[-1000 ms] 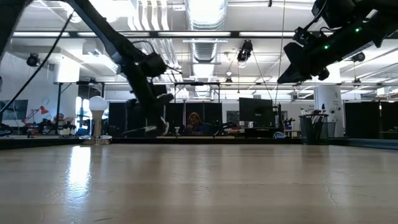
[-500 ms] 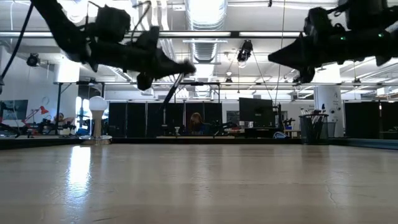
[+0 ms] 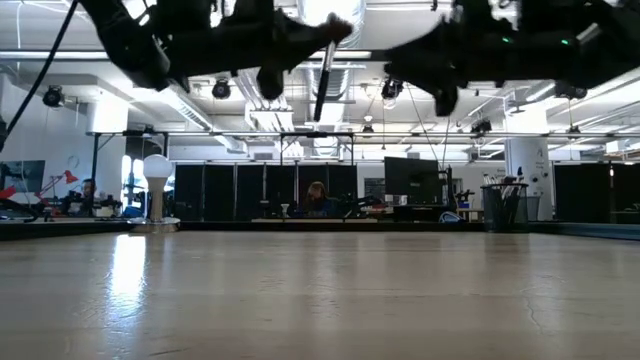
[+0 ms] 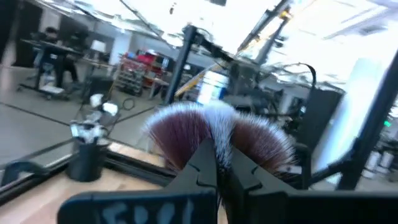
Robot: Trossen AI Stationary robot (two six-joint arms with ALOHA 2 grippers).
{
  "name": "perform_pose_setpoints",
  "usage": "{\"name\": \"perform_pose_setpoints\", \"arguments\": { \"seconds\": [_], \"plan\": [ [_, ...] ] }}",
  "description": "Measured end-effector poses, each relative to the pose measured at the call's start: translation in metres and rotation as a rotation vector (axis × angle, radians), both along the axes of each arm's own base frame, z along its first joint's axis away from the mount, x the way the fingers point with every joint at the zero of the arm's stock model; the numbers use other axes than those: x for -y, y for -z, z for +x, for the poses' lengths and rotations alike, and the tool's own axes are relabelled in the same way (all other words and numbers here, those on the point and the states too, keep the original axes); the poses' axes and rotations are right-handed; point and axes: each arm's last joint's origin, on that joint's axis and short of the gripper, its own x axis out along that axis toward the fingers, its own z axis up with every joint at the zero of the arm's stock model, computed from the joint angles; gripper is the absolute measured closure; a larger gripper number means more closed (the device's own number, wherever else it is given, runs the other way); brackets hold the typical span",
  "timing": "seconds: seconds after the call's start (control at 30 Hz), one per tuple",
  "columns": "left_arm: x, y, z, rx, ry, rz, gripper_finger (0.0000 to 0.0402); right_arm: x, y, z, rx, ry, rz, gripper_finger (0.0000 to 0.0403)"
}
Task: Put items in baskets/containers
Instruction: Put the highlighter brush into the mesh organizer
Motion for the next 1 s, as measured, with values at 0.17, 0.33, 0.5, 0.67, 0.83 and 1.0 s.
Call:
{"name": "perform_pose_setpoints", "arguments": {
  "seconds": [0.17, 0.33, 0.5, 0.67, 0.83, 1.0],
  "plan": [
    [0.002, -0.012, 0.012, 0.036, 0.045, 0.031, 0.0401, 0.000, -0.010, 0.026, 0.001, 0.001, -0.020, 0.0253],
    [0.003, -0.016, 0.017, 0.046, 0.064, 0.038, 0.0401, 0.001, -0.017, 0.041, -0.001, 0.007, -0.043, 0.0212],
    [0.004, -0.018, 0.018, 0.052, 0.076, 0.050, 0.0401, 0.004, -0.033, 0.054, 0.013, 0.041, -0.056, 0.0190],
    [0.006, -0.019, 0.017, 0.059, 0.077, 0.062, 0.0401, 0.006, -0.044, 0.060, 0.012, 0.069, -0.068, 0.0187],
    [0.006, -0.019, 0.018, 0.058, 0.076, 0.063, 0.0401, 0.006, -0.051, 0.065, -0.011, 0.064, -0.071, 0.0188],
    [0.006, -0.020, 0.018, 0.069, 0.072, 0.073, 0.0401, 0.006, -0.051, 0.075, -0.023, 0.034, -0.064, 0.0188]
  ]
}}
